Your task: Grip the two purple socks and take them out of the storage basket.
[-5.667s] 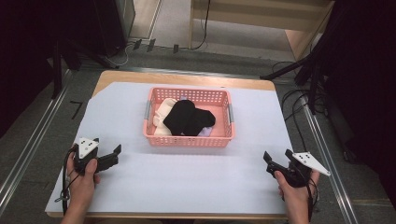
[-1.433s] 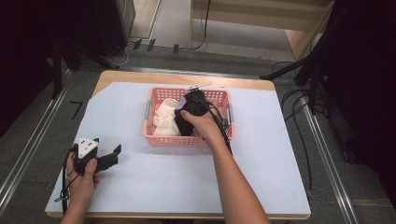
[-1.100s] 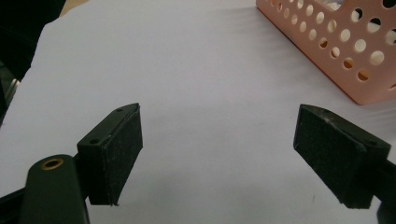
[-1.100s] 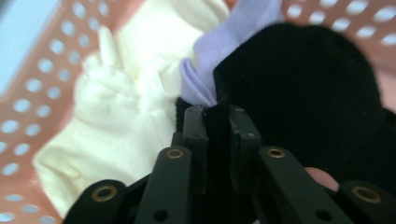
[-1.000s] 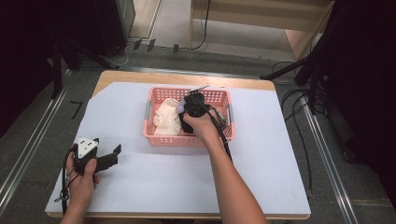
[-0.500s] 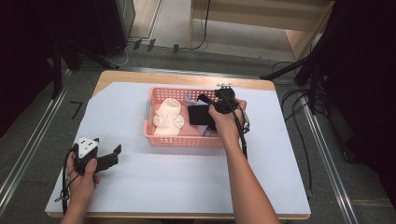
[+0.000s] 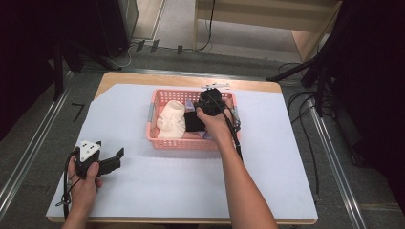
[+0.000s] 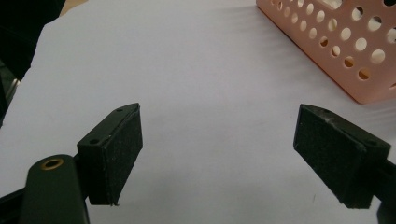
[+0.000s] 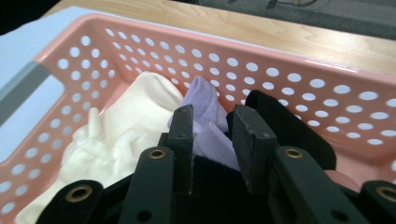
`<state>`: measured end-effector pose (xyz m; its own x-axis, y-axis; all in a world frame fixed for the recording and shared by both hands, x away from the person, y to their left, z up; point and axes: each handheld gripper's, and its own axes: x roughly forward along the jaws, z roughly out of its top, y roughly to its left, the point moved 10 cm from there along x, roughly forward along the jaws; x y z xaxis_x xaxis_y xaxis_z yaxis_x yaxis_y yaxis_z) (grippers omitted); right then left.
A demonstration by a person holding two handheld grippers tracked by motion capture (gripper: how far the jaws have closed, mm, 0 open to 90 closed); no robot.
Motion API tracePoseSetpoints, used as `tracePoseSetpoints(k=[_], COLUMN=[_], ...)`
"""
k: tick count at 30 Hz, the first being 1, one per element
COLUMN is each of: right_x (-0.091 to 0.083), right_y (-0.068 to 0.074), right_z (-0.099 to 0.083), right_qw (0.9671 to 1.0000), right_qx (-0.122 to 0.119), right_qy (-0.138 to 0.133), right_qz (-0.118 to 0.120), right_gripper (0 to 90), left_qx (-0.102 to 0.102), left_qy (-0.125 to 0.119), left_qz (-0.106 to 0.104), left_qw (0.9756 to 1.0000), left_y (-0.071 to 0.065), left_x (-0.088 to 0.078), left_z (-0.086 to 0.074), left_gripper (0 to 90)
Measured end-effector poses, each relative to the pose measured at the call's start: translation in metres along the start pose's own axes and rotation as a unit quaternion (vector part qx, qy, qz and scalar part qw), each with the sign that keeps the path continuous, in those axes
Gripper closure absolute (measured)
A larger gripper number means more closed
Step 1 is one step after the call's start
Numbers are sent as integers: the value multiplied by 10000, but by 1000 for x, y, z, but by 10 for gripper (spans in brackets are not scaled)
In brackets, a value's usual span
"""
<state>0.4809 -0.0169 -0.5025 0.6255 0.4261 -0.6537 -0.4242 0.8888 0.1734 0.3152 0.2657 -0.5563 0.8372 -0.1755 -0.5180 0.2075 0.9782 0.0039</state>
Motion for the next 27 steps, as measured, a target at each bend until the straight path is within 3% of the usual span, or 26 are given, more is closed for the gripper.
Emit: tracePoseSetpoints(k=[3, 5, 6, 7, 8, 12, 13, 16, 17, 18, 19, 22, 23, 25, 27], right_x=[10, 13, 18, 18, 19, 12, 7, -7, -7, -20, -27, -46, -49, -50, -42], right_y=[-2, -4, -5, -5, -4, 7, 12, 28, 28, 40, 47, 61, 60, 49, 19], right_z=[-2, -4, -7, -7, -10, -8, -3, 9, 9, 18, 22, 34, 36, 35, 25], right_qw=[9998, 9994, 9993, 9993, 9992, 9989, 9987, 9978, 9978, 9946, 9926, 9862, 9862, 9909, 9971], right_qx=[-26, -68, -66, -66, -86, -418, -495, -341, -341, -313, -270, -243, -258, -307, -118], right_qy=[107, 168, 258, 258, 364, 228, 87, -266, -266, -514, -596, -880, -933, -883, -626], right_qz=[-165, -285, -248, -248, -148, -21, 51, 504, 504, 840, 1021, 1380, 1343, 968, 408], right_gripper=[612, 620, 702, 702, 845, 873, 874, 874, 874, 874, 874, 873, 873, 872, 871], left_qx=[-10, -10, -11, -11, -13, -10, -4, 7, 7, 4, 9, 12, 12, 11, -2], left_qy=[14, 16, 1, 1, 7, 30, 29, 18, 18, 18, 28, 26, 26, 7, -9], left_qz=[-10, -11, -6, -6, -13, 3, 6, 21, 21, 18, 21, 18, 18, 14, 4], left_qw=[10000, 10000, 10000, 10000, 10000, 10000, 10000, 10000, 10000, 10000, 10000, 10000, 10000, 10000, 10000], left_y=[0, 0, 0, 0, 0, 0, 0, 0, 0, 0, 0, 0, 0, 0, 0], left_x=[0, 0, 0, 0, 0, 0, 0, 1, 1, 1, 0, 0, 0, 0, 0], left_z=[0, 0, 0, 0, 0, 0, 0, 0, 0, 0, 0, 0, 0, 0, 0], left_gripper=[163, 163, 163, 163, 163, 163, 163, 163, 163, 163, 163, 163, 163, 163, 163])
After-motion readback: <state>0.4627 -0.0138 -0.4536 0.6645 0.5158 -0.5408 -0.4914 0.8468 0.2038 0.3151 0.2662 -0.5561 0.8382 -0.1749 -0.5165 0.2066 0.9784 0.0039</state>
